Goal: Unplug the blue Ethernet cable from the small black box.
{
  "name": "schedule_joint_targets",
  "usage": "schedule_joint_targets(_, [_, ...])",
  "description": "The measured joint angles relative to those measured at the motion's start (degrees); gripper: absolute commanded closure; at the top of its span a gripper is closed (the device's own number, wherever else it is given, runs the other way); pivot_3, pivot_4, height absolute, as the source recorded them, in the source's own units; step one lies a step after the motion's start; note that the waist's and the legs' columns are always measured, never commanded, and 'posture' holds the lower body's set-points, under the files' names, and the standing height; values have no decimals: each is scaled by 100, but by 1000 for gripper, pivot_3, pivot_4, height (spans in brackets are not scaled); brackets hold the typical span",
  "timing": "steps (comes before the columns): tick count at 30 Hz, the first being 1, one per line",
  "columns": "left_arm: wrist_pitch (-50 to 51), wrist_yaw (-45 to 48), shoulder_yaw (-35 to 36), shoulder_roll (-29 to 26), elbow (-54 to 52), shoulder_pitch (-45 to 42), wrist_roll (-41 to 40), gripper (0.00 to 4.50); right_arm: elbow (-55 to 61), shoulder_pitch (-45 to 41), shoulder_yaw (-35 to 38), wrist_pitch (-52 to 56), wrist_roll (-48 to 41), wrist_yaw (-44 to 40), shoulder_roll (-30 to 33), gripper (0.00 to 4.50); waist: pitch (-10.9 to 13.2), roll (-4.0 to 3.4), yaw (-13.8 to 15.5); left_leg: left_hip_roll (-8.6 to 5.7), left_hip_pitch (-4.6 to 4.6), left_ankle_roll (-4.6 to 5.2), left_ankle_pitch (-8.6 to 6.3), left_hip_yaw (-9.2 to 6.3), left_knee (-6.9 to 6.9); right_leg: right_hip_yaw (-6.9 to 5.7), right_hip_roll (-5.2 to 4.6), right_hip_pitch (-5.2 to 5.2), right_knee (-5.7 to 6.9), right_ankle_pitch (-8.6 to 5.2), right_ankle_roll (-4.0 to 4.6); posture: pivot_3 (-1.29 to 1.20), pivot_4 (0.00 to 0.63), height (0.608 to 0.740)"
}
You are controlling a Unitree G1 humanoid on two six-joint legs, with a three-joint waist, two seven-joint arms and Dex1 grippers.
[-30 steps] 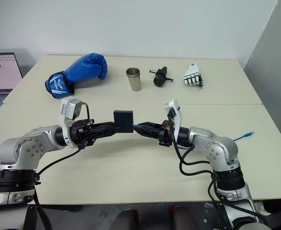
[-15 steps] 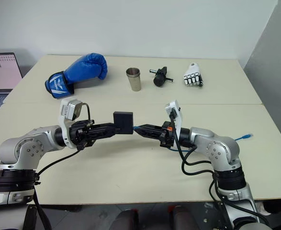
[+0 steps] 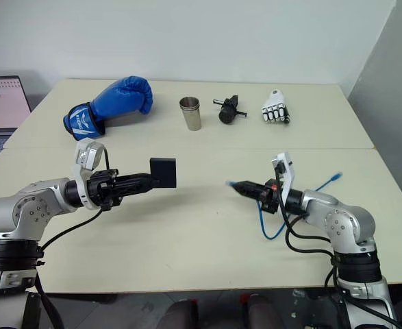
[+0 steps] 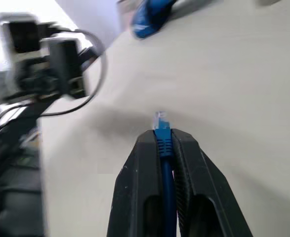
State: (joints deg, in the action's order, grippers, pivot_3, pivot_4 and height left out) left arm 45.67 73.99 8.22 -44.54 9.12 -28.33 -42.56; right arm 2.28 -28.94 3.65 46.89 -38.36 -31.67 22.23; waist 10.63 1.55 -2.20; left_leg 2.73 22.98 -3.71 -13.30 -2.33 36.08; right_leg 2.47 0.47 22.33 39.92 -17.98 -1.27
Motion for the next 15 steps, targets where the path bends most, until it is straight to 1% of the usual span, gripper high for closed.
schedule_joint_targets(4, [-12,-95,-16,106,-50,40,64,3729,-1620,-586,-79,-1573,1414,867,-102,4464,0,-1,-5,0,1,0,0,5,-1,4,0,1,-1,3,6,0,150,740])
schedule_joint_targets(5, [-12,-106,-44,131,-77,43,83,3729,-1960,-710,-86,-1812,1663,1010,-102,4114,0,-1,-6,0,2,0,0,6,-1,4,-1,2,-2,15,28,0,150,740])
schedule_joint_targets(6, [-11,-113,-54,148,-91,54,91,3729,-2162,-764,-99,-1985,1812,1073,-111,3757,0,-1,-4,1,3,0,0,5,-2,4,-1,2,-1,15,29,0,150,740])
schedule_joint_targets(7, [-11,-138,-54,176,-108,55,96,3729,-2389,-838,-102,-2136,1944,1098,-144,3676,0,-1,-5,0,3,-1,0,6,-3,4,0,2,-2,15,30,0,150,740])
schedule_joint_targets(9, [-11,-170,-56,215,-206,56,97,3729,-2627,-875,-102,-2291,2082,1073,-195,3210,0,-1,-4,1,6,-1,0,6,-3,5,-1,3,-2,15,32,0,150,740])
schedule_joint_targets(12, [-20,-232,-56,216,-298,99,115,3729,-2641,-873,-101,-2285,2133,909,-215,2614,3,-6,-2,1,6,-1,0,9,-4,8,-2,3,-4,14,32,0,150,740])
schedule_joint_targets(15, [-37,-347,-56,239,-437,228,122,3729,-2309,-763,-99,-2199,2124,653,-168,2022,4,-7,-1,1,5,-1,0,7,-3,7,-3,3,-1,14,32,0,150,740])
